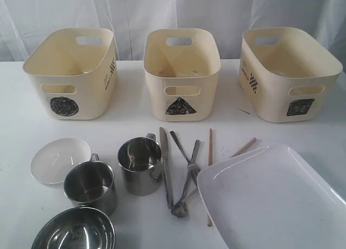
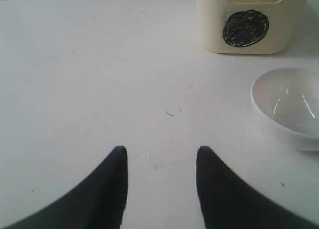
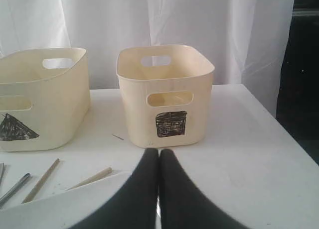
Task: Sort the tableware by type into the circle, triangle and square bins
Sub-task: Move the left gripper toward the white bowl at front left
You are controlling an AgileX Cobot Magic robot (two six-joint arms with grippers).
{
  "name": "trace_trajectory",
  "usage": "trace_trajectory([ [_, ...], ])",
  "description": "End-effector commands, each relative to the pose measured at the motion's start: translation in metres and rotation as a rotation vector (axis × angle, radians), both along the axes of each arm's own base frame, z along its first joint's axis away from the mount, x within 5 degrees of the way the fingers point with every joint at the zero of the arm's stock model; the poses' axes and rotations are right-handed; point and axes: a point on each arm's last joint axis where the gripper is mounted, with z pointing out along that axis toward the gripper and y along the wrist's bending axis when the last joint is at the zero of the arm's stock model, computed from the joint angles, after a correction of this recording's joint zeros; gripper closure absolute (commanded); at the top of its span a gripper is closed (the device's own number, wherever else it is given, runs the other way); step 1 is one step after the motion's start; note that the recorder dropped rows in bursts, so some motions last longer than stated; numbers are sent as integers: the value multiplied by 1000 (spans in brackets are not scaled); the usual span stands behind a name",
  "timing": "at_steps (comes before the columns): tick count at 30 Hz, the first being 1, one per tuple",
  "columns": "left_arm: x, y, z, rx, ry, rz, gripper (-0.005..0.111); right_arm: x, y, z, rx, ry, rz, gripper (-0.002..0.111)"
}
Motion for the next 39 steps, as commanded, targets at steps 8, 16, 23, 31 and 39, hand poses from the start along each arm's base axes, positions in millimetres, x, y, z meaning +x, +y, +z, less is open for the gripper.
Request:
trace_trajectory([
  [8,2,1,7,1,-94,16,58,0,0,-1,-11,-6,2,108],
  [16,4,4,34,-621,-417,131,58,0,0,-1,-11,-6,2,108],
  [23,-14,3,108,-570,-667,55,58,0,0,-1,-11,-6,2,108],
  [31,-38,-2,158,-663,-754,8,58,0,0,-1,-11,-6,2,108],
  [39,-73,-10,197,-706,-631,5,58,0,0,-1,-11,-6,2,108],
])
